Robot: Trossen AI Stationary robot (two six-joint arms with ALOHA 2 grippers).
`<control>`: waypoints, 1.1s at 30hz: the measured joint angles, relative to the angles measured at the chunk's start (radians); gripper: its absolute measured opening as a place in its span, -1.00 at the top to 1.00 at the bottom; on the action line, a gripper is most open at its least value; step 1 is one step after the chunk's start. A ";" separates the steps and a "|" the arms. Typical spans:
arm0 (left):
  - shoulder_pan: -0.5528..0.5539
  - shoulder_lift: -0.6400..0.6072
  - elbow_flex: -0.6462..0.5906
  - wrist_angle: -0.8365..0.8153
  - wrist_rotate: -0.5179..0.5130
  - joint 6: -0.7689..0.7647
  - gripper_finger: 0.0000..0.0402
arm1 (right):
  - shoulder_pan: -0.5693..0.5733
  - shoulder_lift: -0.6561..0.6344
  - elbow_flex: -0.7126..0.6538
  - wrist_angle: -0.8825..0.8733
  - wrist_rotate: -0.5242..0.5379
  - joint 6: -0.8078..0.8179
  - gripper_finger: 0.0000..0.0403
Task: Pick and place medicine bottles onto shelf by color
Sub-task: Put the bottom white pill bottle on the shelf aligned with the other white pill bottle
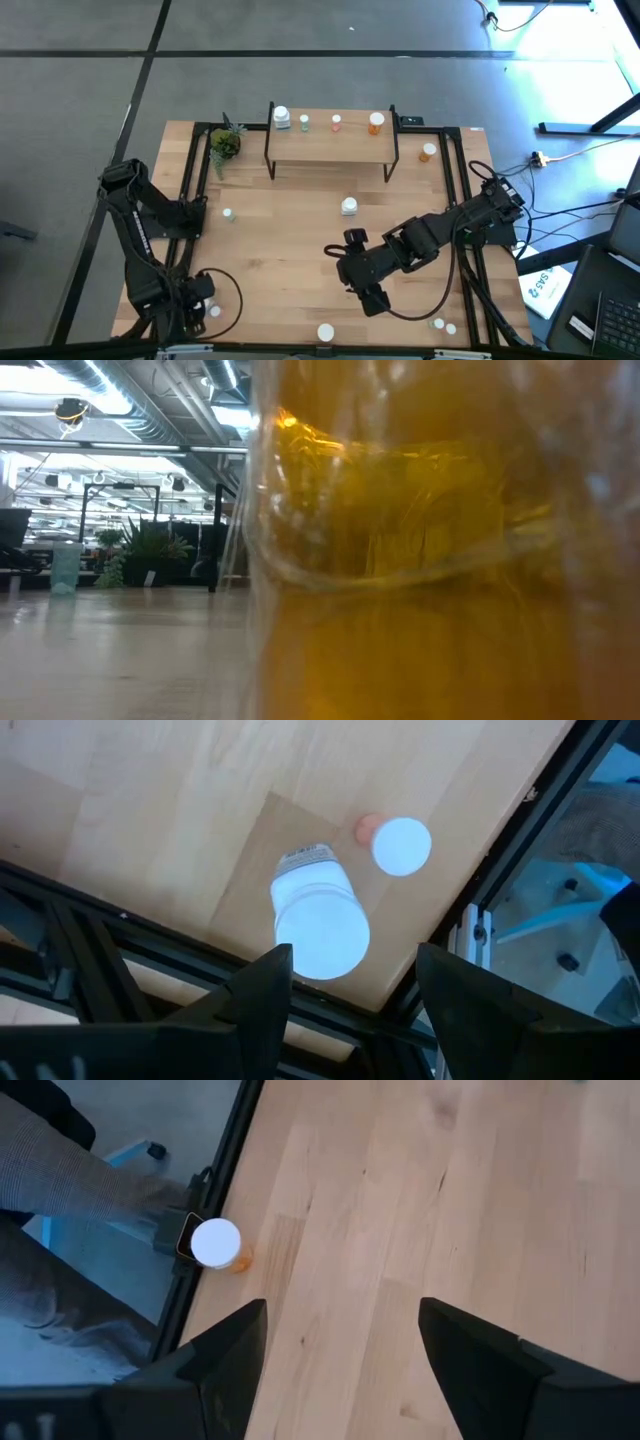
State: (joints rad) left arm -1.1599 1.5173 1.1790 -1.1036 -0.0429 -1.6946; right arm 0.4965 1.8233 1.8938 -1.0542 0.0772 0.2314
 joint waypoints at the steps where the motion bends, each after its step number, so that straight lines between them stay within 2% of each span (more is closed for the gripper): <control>1: 0.000 0.000 0.000 -0.005 0.000 -0.001 -0.03 | 0.000 0.000 0.000 0.000 0.000 0.000 -0.31; 11: 0.000 0.000 0.000 -0.001 -0.052 -0.025 -0.03 | 0.000 0.000 0.000 0.000 0.000 0.000 -0.31; 22: 0.000 0.000 0.000 -0.001 -0.052 -0.029 -0.03 | 0.000 0.000 0.000 0.000 0.000 0.000 -0.31; 33: 0.000 0.000 0.000 -0.002 -0.050 -0.053 -0.28 | 0.000 0.000 0.000 0.000 0.000 0.000 -0.31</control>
State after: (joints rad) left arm -1.1599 1.5169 1.1790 -1.1061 -0.0933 -1.7473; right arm 0.4965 1.8233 1.8938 -1.0546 0.0776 0.2314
